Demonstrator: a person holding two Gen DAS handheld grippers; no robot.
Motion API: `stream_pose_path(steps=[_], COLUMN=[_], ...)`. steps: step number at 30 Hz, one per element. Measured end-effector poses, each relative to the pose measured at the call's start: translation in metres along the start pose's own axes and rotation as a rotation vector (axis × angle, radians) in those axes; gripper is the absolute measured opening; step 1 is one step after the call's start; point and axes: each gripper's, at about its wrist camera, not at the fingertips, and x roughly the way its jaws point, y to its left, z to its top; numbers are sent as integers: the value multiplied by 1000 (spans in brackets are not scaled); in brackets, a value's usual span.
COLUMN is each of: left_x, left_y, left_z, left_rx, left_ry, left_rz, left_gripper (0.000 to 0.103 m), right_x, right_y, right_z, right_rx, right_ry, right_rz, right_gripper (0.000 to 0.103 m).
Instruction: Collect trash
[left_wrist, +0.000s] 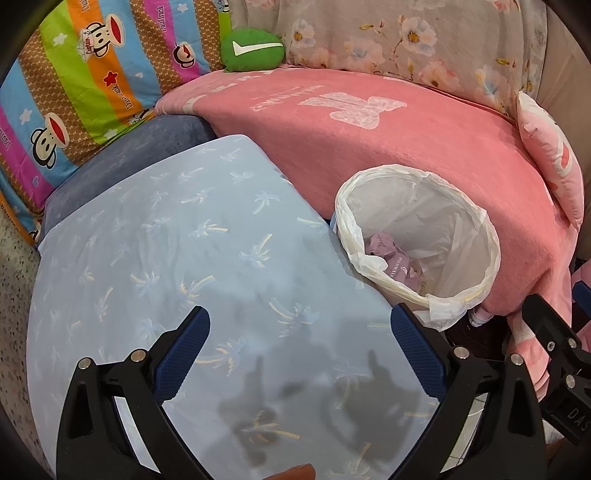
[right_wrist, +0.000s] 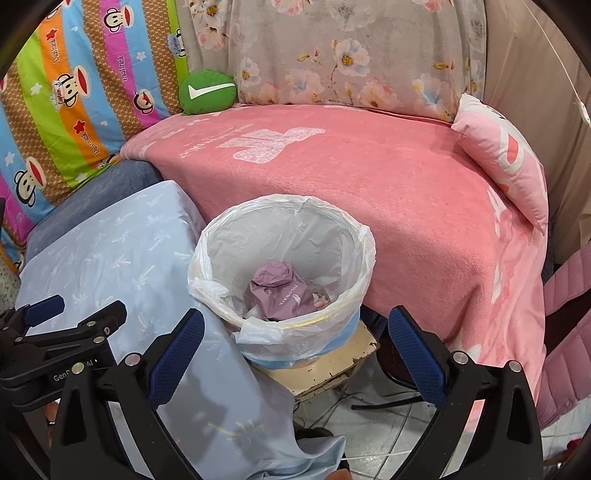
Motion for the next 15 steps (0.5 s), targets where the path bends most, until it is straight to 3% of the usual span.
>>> stream_pose_path(steps=[15], left_x=[-6], left_y=[-7], left_z=[0], left_rx=[2], left_ry=[-22], left_rz=[19], left_gripper=[95], right_x=[-3], right_y=[-7], right_z=[-7], right_rx=[-1], right_ry=[0], right_rz=[-29], right_gripper=[97])
